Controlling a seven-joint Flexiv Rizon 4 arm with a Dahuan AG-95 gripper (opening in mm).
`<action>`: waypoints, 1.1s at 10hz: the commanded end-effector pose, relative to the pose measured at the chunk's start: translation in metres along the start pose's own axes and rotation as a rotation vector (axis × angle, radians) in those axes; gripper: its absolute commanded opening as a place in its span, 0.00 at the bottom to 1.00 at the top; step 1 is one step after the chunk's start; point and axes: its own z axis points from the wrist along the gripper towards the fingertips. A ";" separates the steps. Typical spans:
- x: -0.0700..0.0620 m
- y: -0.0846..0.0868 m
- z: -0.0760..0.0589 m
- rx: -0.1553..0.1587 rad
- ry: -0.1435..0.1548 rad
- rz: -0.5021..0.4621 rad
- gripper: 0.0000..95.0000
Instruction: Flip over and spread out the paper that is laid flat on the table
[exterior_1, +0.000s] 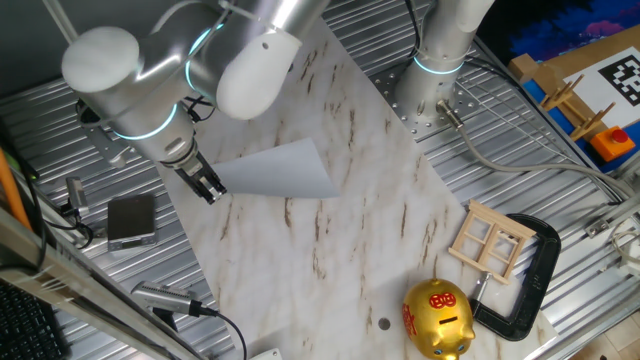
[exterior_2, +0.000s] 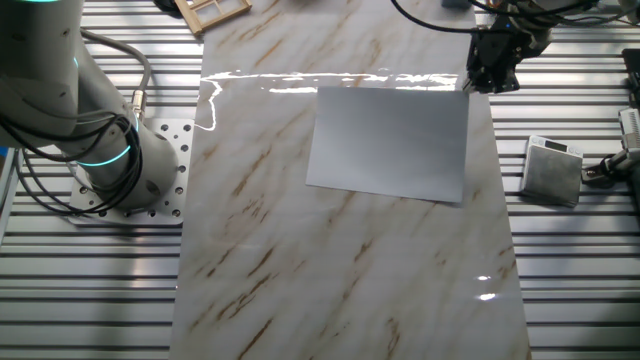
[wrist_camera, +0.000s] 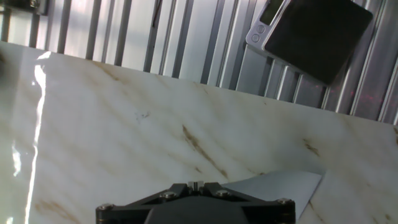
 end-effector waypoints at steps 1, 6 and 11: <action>0.001 0.000 0.000 0.001 0.000 -0.001 0.00; 0.001 0.001 -0.001 0.006 0.004 -0.021 0.00; 0.001 0.001 -0.001 0.001 -0.013 -0.071 0.00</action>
